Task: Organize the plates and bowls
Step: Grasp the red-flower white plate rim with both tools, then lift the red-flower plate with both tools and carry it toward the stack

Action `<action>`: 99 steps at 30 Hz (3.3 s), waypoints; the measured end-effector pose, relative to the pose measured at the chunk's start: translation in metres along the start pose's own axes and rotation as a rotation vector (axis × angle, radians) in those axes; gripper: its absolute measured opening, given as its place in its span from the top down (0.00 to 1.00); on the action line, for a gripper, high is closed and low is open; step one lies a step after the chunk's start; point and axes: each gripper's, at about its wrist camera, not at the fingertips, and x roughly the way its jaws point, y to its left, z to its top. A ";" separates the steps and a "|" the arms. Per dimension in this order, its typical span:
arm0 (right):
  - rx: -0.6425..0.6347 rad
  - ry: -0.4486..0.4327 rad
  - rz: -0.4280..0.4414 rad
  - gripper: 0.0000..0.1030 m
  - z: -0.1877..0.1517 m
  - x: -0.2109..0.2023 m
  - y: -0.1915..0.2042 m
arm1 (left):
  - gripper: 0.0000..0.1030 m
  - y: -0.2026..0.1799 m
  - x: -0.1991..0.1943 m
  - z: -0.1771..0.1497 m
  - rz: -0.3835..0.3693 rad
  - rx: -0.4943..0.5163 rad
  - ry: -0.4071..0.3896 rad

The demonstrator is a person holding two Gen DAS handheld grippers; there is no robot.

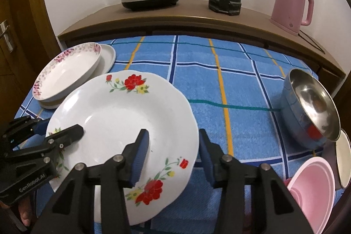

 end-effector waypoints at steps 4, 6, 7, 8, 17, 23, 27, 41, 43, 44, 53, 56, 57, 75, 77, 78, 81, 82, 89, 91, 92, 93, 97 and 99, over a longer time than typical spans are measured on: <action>0.031 -0.002 0.050 0.72 -0.002 -0.001 -0.006 | 0.64 0.003 -0.006 0.000 0.018 -0.018 -0.040; 0.028 -0.011 0.057 0.72 -0.003 -0.001 -0.005 | 0.64 0.003 -0.006 0.000 0.029 -0.017 -0.043; 0.022 -0.014 0.054 0.72 -0.004 -0.001 -0.004 | 0.64 0.002 -0.005 0.001 0.037 -0.014 -0.038; 0.016 -0.015 0.049 0.72 -0.004 -0.001 -0.004 | 0.64 0.002 -0.004 0.001 0.042 -0.012 -0.035; 0.048 -0.029 0.082 0.75 -0.006 -0.001 -0.011 | 0.64 0.001 -0.001 0.002 0.053 -0.014 -0.026; 0.055 -0.054 0.085 0.75 -0.004 -0.009 -0.012 | 0.64 -0.003 -0.012 -0.001 0.046 0.007 -0.090; 0.045 -0.074 0.087 0.75 -0.001 -0.017 -0.008 | 0.64 0.003 -0.017 0.001 0.023 -0.022 -0.111; -0.001 -0.141 0.115 0.75 0.017 -0.039 0.016 | 0.64 0.024 -0.051 0.021 0.043 -0.103 -0.207; -0.007 -0.157 0.119 0.75 0.021 -0.043 0.020 | 0.64 0.027 -0.059 0.026 0.054 -0.108 -0.235; -0.012 -0.166 0.121 0.75 0.025 -0.045 0.023 | 0.64 0.028 -0.064 0.030 0.061 -0.109 -0.253; -0.040 -0.248 0.134 0.75 0.053 -0.063 0.040 | 0.64 0.045 -0.084 0.053 0.098 -0.132 -0.334; -0.045 -0.278 0.134 0.75 0.063 -0.068 0.046 | 0.64 0.051 -0.091 0.059 0.105 -0.140 -0.362; -0.044 -0.289 0.135 0.75 0.066 -0.070 0.048 | 0.64 0.052 -0.093 0.061 0.108 -0.140 -0.369; -0.109 -0.318 0.127 0.75 0.102 -0.054 0.089 | 0.64 0.098 -0.074 0.068 0.129 -0.228 -0.374; -0.112 -0.311 0.126 0.75 0.103 -0.049 0.092 | 0.64 0.102 -0.071 0.067 0.135 -0.234 -0.375; -0.113 -0.308 0.126 0.75 0.103 -0.046 0.093 | 0.64 0.104 -0.070 0.066 0.138 -0.236 -0.376; -0.113 -0.300 0.125 0.75 0.104 -0.040 0.095 | 0.64 0.106 -0.068 0.066 0.146 -0.237 -0.380; -0.112 -0.297 0.126 0.75 0.104 -0.038 0.096 | 0.64 0.106 -0.067 0.065 0.151 -0.235 -0.382; -0.111 -0.281 0.125 0.75 0.104 -0.028 0.098 | 0.64 0.110 -0.062 0.065 0.162 -0.238 -0.384; -0.109 -0.277 0.125 0.75 0.105 -0.025 0.098 | 0.64 0.111 -0.061 0.065 0.163 -0.237 -0.384; -0.108 -0.274 0.125 0.75 0.106 -0.024 0.099 | 0.64 0.111 -0.060 0.066 0.171 -0.233 -0.393; -0.109 -0.272 0.125 0.75 0.106 -0.023 0.099 | 0.64 0.112 -0.059 0.066 0.172 -0.234 -0.392; -0.108 -0.268 0.124 0.75 0.108 -0.019 0.100 | 0.64 0.115 -0.056 0.066 0.179 -0.232 -0.392; -0.108 -0.265 0.126 0.75 0.109 -0.016 0.101 | 0.64 0.117 -0.054 0.067 0.181 -0.236 -0.388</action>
